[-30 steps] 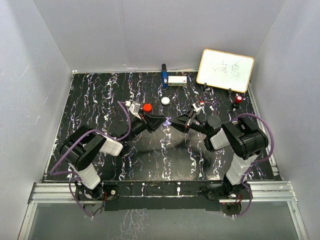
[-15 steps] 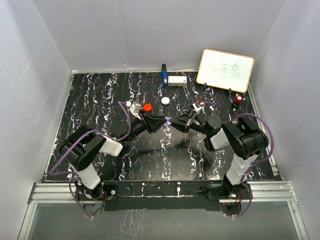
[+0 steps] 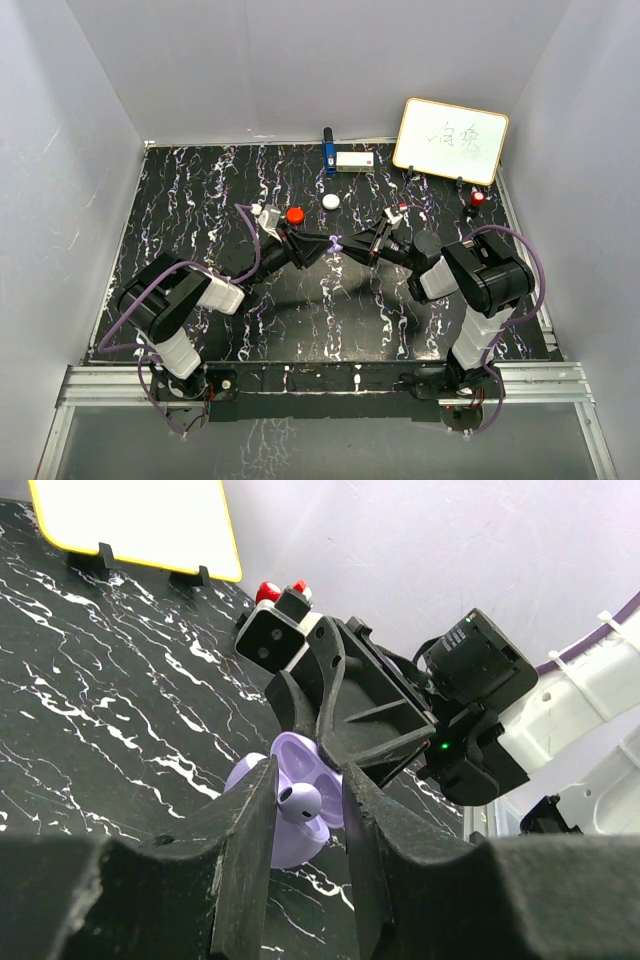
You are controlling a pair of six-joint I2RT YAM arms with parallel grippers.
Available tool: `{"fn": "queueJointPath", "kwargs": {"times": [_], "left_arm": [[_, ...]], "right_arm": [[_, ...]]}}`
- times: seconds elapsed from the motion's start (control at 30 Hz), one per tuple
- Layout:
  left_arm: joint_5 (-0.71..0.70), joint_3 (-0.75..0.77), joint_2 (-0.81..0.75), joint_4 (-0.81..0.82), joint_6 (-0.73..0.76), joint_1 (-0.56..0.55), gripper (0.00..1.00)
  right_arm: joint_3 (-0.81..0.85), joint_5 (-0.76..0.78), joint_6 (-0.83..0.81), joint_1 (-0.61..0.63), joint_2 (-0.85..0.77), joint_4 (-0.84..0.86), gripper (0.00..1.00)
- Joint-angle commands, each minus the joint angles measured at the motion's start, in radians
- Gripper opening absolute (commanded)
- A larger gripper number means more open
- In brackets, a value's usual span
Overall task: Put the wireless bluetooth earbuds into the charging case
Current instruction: Place the earbud in the charging case.
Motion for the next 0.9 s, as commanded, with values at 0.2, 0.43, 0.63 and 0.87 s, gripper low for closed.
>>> {"fn": "queueJointPath", "kwargs": {"times": [0.2, 0.43, 0.63, 0.87], "left_arm": [[0.023, -0.031, -0.057, 0.198, -0.001, 0.007, 0.31], [0.027, -0.035, -0.059, 0.198, -0.007, 0.006, 0.31], [0.035, -0.035, -0.062, 0.198, -0.014, 0.006, 0.31], [0.043, -0.035, -0.060, 0.198, -0.024, 0.006, 0.31]], "right_arm": [[0.035, 0.010, 0.004, 0.001, 0.002, 0.119, 0.00], [0.038, 0.011, 0.004, 0.002, 0.006, 0.118, 0.00], [0.040, 0.011, 0.002, 0.001, 0.011, 0.118, 0.00], [0.046, 0.010, 0.003, 0.002, 0.013, 0.117, 0.00]]}}
